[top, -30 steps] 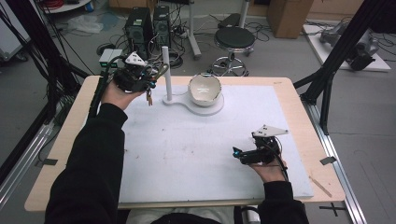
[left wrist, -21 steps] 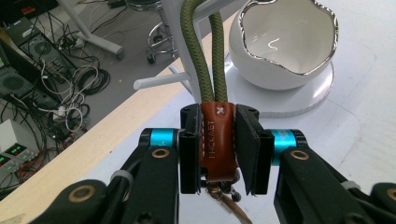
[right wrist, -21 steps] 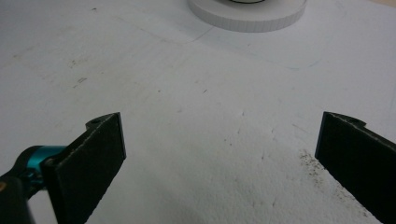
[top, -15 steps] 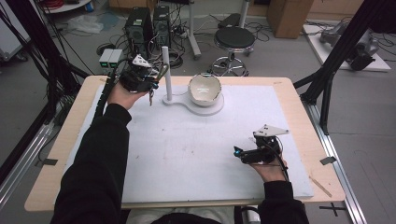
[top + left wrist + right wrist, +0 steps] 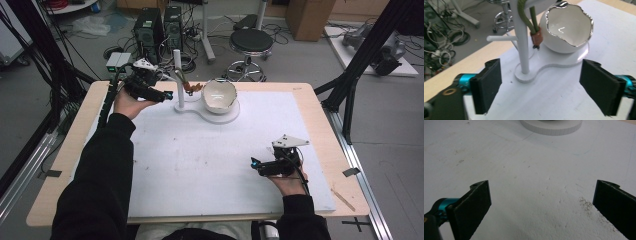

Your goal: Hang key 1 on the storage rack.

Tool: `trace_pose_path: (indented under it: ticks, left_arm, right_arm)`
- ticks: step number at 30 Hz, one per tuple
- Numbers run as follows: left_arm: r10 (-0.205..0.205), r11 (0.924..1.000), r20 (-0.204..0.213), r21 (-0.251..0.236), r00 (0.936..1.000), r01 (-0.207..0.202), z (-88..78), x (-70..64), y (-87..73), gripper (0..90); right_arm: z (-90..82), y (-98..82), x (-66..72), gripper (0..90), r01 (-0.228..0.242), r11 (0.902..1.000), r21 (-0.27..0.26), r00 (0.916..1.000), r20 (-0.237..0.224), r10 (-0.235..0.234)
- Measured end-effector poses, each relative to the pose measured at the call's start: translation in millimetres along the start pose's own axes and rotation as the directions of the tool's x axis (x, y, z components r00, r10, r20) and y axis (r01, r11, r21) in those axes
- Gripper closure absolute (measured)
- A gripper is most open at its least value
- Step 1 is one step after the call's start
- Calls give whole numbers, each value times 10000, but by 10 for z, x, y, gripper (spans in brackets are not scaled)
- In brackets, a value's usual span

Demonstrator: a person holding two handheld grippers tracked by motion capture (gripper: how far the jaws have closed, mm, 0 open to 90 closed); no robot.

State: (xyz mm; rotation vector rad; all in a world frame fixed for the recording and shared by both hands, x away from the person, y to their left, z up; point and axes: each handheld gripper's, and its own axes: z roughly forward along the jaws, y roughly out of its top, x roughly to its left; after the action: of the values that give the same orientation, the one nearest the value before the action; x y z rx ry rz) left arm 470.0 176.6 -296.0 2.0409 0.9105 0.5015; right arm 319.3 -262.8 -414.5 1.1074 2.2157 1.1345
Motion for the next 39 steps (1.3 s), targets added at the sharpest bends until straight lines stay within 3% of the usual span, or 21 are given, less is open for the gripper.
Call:
trace_pose_path:
  ticks: [4, 7, 11, 14, 19, 27, 31, 39]
  left_arm:
    - [-156, 9999, 368, -54, 9992, 158, -36, -9, -35, 117]
    - [-491, 9987, 1216, -82, 9914, 505, -44, 18, -105, 71]
    - [-565, 9982, 1311, 263, 9898, 535, -11, 39, -238, 55]
    - [-676, 9976, 1348, 242, 9886, 649, -16, 60, -285, 55]
    - [-822, 9966, 1150, 188, 9900, 806, -74, 122, -387, 54]
    - [-891, 9959, 619, -125, 9941, 900, -288, 245, -551, 54]
    - [-1158, 9925, 365, -363, 9926, 1171, -396, 348, -677, 54]
    - [-1654, 9859, 0, -268, 9862, 1653, -462, 500, -922, 54]
  right_arm:
    - [-10, -12, -3, 7, -70, 10000, -33, 9999, 104, 70]
    - [-25, -39, -25, 7, -168, 9998, -127, 9998, 124, 169]
    - [-20, -66, -34, 7, -221, 9998, 12, 9996, 174, 221]
    - [-29, -80, -45, 7, -278, 9996, 42, 9994, 191, 277]
    - [-59, -121, -102, 7, -643, 9979, -44, 9978, 168, 644]
    - [-49, -143, -113, 7, -669, 9978, 34, 9975, 239, 668]
    - [-43, -145, -108, 7, -633, 9980, 79, 9977, 252, 630]
    - [-31, -148, -100, 7, -620, 9979, 169, 9975, 344, 614]
